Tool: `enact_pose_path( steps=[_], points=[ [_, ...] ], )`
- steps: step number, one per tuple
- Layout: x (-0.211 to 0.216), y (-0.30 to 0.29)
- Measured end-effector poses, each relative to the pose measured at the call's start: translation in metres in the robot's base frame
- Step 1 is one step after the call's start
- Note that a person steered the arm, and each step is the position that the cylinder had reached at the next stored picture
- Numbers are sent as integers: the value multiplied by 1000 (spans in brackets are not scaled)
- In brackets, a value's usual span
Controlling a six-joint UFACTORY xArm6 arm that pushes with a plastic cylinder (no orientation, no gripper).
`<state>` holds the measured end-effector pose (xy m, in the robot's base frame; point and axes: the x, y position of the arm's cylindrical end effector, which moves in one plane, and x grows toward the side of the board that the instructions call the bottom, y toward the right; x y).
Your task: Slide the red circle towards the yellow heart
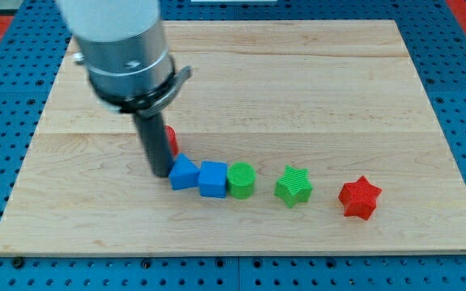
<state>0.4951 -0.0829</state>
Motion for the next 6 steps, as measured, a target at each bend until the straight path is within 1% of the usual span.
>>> enact_pose_path(
  steps=[1, 2, 3, 4, 5, 6],
  points=[
    [-57, 2],
    [-67, 4],
    [-46, -53],
    [-79, -50],
    [-100, -9],
    [-60, -6]
  ],
)
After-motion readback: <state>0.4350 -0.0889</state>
